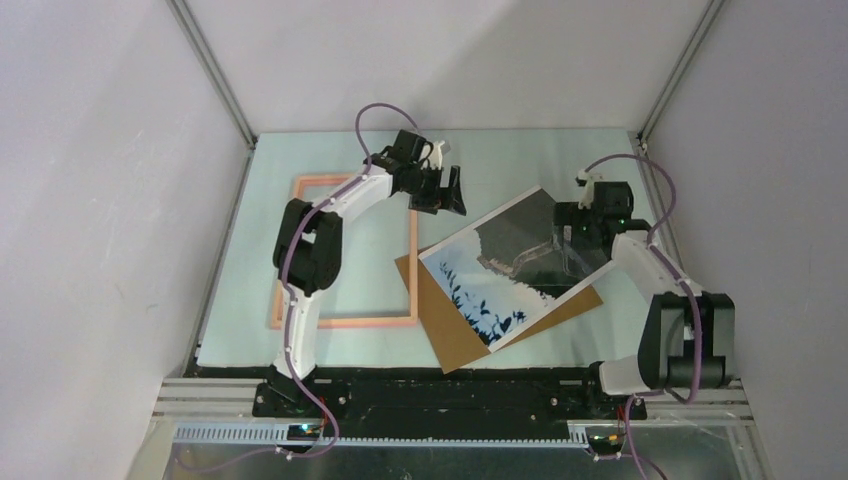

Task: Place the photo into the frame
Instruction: Pick up the photo frame item at the center of the board.

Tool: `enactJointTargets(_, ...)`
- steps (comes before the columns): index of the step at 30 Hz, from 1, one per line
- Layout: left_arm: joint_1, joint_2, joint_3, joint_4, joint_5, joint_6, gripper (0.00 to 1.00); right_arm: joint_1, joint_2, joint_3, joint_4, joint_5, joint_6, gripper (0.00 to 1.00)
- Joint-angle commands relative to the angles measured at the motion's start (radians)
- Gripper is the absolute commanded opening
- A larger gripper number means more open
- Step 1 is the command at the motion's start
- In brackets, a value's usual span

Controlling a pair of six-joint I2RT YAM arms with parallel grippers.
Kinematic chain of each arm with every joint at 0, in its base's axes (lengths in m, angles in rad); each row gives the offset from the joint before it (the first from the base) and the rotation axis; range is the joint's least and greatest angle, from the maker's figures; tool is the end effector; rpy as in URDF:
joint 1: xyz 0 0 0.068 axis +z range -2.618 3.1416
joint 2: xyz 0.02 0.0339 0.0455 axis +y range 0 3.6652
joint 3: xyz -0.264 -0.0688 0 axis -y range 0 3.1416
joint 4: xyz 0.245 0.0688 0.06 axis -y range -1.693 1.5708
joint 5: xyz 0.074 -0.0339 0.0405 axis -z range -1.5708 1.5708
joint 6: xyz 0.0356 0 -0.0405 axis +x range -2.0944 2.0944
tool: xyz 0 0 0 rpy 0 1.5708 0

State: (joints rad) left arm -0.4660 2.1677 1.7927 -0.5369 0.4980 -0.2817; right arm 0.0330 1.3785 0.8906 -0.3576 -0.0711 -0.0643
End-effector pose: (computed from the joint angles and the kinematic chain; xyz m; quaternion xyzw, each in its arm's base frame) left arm 0.4237 -0.2321 0.2147 0.1638 0.9058 -0.3316 0.2067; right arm 0.2865 0.0120 0.2288 -0.0580 0.9327 0.0277 0.3550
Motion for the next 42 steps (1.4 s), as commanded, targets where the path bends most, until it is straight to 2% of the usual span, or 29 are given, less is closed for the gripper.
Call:
enactJointTargets(1, -0.001, 0.035, 0.082, 0.009, -0.007, -0.059, 0.99, -0.081, 0.086, 0.102, 0.007, -0.021, 0.059, 1.0)
enactJointTargets(19, -0.029, 0.094, 0.033, 0.011, -0.079, -0.128, 0.99, -0.289, 0.397, 0.311, -0.045, -0.161, 0.067, 1.0)
enactJointTargets(33, -0.043, 0.077, -0.03, 0.016, -0.111, -0.131, 0.99, -0.333, 0.537, 0.398, -0.068, -0.238, 0.07, 1.0)
enactJointTargets(42, -0.045, 0.091, -0.066, 0.025, -0.091, -0.158, 0.99, -0.333, 0.598, 0.471, -0.14, -0.326, 0.097, 0.95)
